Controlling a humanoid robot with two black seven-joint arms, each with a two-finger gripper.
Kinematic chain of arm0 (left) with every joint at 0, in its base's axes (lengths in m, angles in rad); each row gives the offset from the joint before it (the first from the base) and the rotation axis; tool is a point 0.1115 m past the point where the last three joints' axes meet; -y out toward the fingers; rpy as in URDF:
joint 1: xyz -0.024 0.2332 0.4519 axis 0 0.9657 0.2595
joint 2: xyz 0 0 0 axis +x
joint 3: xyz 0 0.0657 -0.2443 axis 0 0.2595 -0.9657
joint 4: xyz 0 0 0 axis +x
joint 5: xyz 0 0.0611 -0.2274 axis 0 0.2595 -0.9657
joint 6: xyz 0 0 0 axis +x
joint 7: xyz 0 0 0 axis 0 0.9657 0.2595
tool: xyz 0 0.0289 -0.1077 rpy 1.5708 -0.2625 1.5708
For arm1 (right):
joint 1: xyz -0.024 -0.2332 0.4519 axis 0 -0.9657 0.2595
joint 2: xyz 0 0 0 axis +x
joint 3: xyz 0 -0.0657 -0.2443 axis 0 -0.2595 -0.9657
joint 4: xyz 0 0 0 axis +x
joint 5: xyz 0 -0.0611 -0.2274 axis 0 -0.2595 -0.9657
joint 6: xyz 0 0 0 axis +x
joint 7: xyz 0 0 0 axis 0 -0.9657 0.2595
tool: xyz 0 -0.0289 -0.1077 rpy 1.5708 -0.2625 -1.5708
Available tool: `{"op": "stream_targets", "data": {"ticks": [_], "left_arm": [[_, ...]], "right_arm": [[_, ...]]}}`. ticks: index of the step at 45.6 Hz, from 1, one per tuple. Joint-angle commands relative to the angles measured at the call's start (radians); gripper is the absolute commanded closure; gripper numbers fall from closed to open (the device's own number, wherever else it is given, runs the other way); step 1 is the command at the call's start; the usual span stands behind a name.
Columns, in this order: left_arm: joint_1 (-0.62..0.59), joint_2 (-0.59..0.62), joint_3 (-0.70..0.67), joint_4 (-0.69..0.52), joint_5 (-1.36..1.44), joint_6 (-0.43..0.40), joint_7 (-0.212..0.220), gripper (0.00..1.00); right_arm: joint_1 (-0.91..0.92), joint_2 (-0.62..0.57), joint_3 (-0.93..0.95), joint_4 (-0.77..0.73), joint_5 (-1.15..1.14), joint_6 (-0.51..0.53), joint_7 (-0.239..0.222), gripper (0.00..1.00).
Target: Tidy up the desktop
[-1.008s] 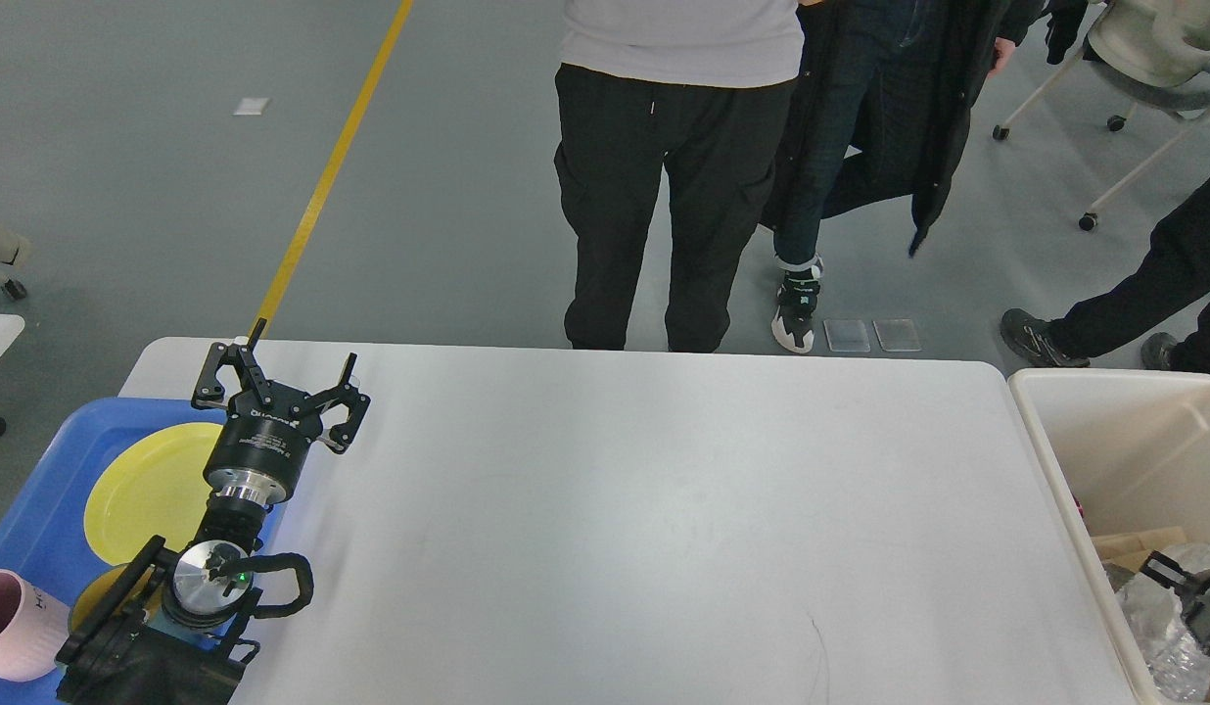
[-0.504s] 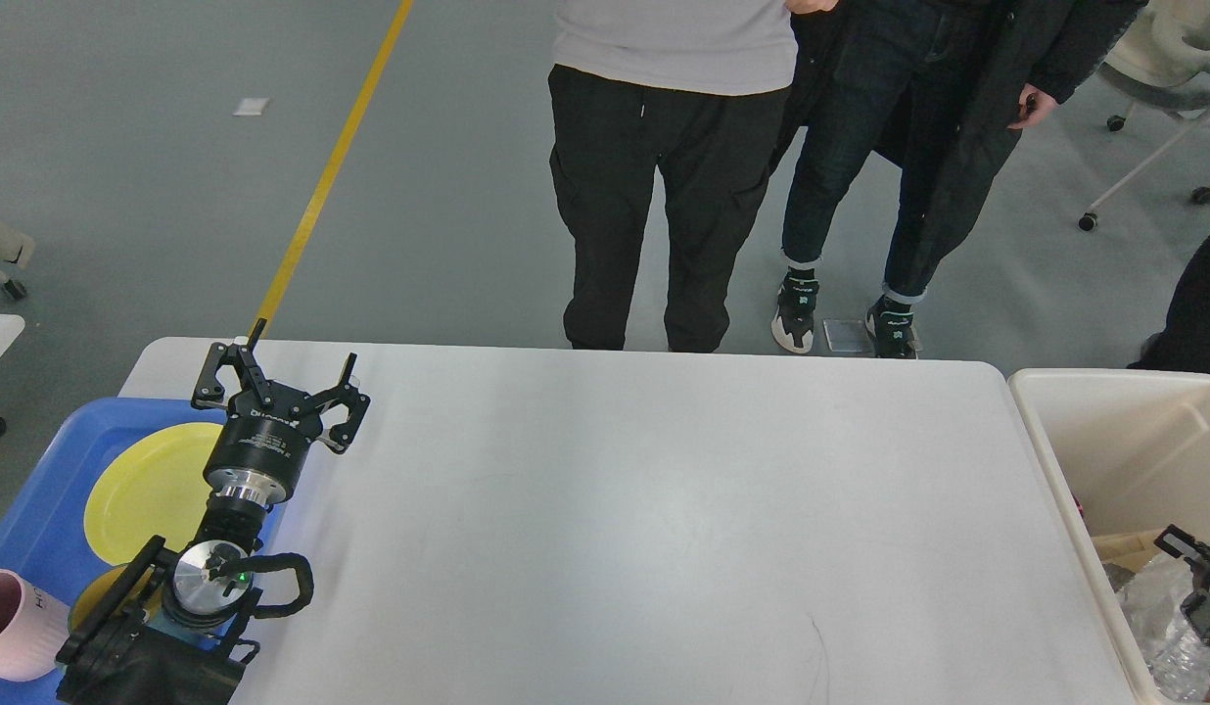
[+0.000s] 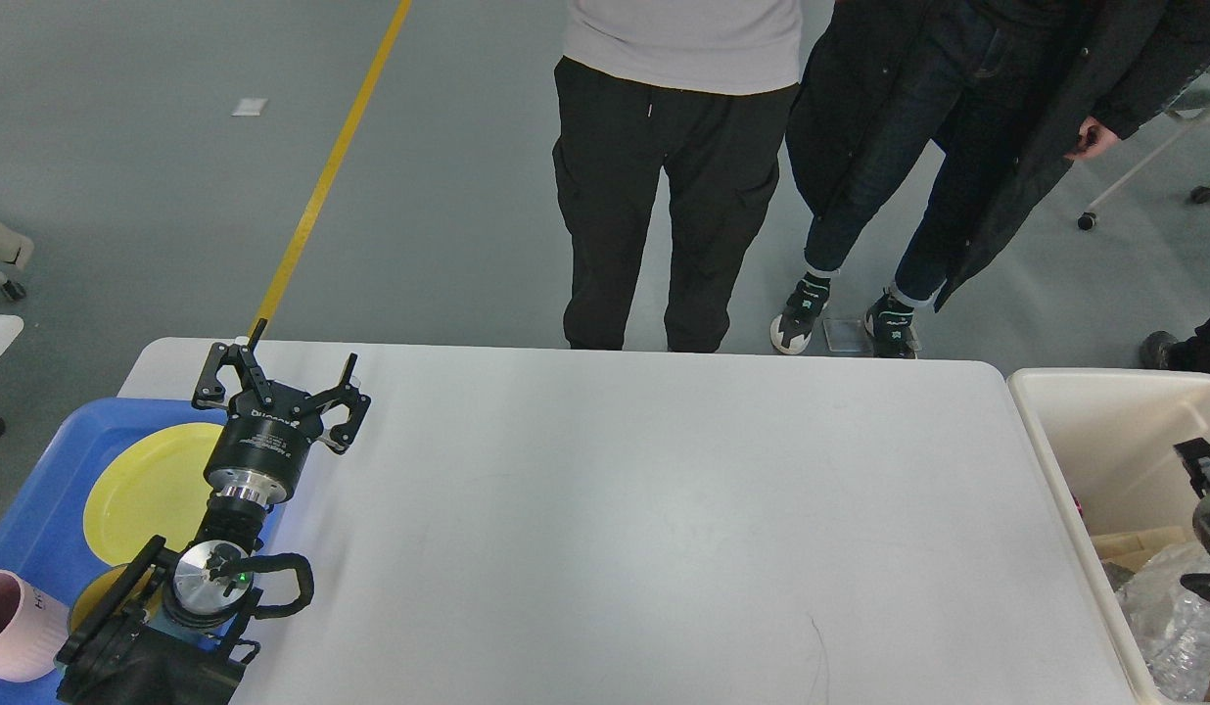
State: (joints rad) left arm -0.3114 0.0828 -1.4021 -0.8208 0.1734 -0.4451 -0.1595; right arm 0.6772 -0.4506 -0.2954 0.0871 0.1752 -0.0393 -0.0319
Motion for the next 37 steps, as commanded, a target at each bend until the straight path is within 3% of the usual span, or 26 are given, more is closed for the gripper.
{"op": "stream_targets", "data": {"ticks": [1, 7, 10, 19, 25, 33, 37], "left_arm": [[0.000, 0.000, 0.000, 0.000, 0.000, 0.000, 0.000, 0.03], [0.000, 0.000, -0.001, 0.000, 0.000, -0.001, 0.000, 0.03], [0.000, 0.000, -0.001, 0.000, 0.000, -0.001, 0.000, 0.03], [0.000, 0.000, -0.001, 0.000, 0.000, -0.001, 0.000, 0.03], [0.000, 0.000, -0.001, 0.000, 0.000, 0.000, 0.000, 0.03], [0.000, 0.000, -0.001, 0.000, -0.002, -0.001, 0.000, 0.03], [0.000, 0.000, -0.001, -0.001, -0.002, -0.001, 0.000, 0.03]], "right_arm": [[0.059, -0.005, 0.287, 0.031, -0.005, 0.001, 0.004, 0.00], [0.104, -0.071, 0.499, 0.183, -0.005, 0.001, 0.050, 0.00], [0.085, -0.099, 0.706, 0.313, -0.005, 0.002, 0.092, 0.00], [-0.027, -0.077, 1.097, 0.480, -0.009, 0.035, 0.098, 0.00], [-0.076, 0.003, 1.211, 0.545, -0.065, 0.055, 0.110, 0.00], [-0.191, 0.099, 1.378, 0.648, -0.261, 0.059, 0.285, 0.00], [-0.243, 0.147, 1.437, 0.689, -0.328, 0.076, 0.322, 0.00]]}}
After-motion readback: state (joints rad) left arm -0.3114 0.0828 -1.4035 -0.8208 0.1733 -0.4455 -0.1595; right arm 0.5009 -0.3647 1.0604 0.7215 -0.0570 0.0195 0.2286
